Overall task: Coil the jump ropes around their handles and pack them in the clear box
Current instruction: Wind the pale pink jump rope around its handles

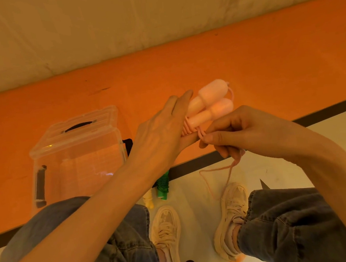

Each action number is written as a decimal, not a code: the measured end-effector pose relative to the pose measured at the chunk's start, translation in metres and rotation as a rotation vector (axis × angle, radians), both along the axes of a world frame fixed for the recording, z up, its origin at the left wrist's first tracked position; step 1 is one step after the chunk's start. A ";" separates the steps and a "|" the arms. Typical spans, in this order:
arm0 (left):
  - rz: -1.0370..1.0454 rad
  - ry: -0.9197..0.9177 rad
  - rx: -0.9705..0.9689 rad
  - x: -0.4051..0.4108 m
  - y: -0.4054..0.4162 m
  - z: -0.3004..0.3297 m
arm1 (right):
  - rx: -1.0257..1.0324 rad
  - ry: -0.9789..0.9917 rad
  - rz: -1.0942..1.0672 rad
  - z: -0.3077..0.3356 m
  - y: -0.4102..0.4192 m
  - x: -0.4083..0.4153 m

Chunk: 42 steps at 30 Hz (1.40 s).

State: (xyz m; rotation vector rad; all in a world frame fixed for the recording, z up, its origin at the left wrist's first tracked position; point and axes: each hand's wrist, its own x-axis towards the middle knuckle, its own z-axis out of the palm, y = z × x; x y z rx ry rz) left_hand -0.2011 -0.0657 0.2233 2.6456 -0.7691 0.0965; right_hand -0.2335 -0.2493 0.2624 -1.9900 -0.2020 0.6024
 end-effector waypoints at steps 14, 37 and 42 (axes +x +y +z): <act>0.026 -0.068 0.109 0.002 0.003 -0.003 | -0.347 -0.538 -0.096 0.011 -0.022 0.002; -0.345 0.237 0.043 -0.014 0.003 0.017 | 0.052 -0.399 -0.345 -0.006 -0.029 0.030; -0.435 0.231 -0.012 -0.013 0.007 0.017 | 0.051 -0.336 -0.318 -0.010 -0.027 0.035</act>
